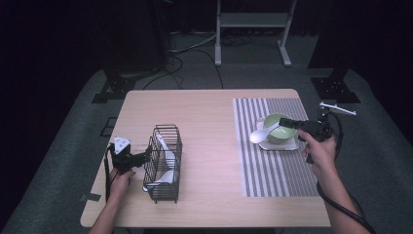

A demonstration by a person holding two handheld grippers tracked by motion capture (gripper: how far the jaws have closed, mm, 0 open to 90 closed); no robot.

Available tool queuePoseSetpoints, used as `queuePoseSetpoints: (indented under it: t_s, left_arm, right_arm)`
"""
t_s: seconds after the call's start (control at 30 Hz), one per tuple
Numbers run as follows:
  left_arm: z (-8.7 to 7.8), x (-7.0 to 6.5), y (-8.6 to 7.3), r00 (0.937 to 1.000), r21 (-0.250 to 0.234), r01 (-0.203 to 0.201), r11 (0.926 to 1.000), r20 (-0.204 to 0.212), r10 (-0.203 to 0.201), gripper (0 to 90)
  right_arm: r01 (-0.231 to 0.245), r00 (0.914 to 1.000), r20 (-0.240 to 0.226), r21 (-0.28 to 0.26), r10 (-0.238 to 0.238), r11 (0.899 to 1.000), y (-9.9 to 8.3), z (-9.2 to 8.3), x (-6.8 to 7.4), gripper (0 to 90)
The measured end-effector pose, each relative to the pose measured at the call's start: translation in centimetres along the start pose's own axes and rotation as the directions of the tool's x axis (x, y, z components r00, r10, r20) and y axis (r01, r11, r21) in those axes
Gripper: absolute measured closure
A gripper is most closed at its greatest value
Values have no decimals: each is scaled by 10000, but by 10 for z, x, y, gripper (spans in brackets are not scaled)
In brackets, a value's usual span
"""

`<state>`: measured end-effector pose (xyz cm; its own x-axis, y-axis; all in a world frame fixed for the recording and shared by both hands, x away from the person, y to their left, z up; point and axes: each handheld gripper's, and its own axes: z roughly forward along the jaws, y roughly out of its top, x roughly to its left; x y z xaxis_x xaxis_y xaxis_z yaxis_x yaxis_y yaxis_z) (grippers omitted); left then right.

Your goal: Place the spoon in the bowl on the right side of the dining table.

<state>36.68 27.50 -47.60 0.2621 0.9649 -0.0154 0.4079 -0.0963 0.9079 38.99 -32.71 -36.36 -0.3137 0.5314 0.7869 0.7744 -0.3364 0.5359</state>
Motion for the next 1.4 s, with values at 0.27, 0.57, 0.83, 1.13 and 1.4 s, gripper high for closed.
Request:
queuePoseSetpoints:
  t_s: [0.27, 0.57, 0.83, 1.13, 1.4]
  left_arm:
    - [0, 0, 0, 10000, 15, -10, 10000, 9, 10, 16]
    - [0, 0, 0, 10000, -4, -14, 10000, 8, 14, 16]
    - [0, 0, 0, 10000, 11, -20, 10000, 14, 20, 16]
    - [0, 0, 0, 10000, -1, -5, 10000, 10, 5, 16]
    - [0, 0, 0, 10000, 1, -1, 10000, -3, 1, 16]
  right_arm:
    - [-67, 9997, 247, -189, 72, 9998, 4, -5, -7, 850]
    - [-251, 9989, 373, -418, 267, 9988, 7, -11, -14, 851]
    - [-312, 9983, 482, -626, 342, 9976, 11, -15, -19, 851]
    - [-536, 9965, 591, -799, 584, 9954, 13, -17, -26, 851]
    - [-619, 9939, 844, -1028, 707, 9928, 19, -21, -32, 851]
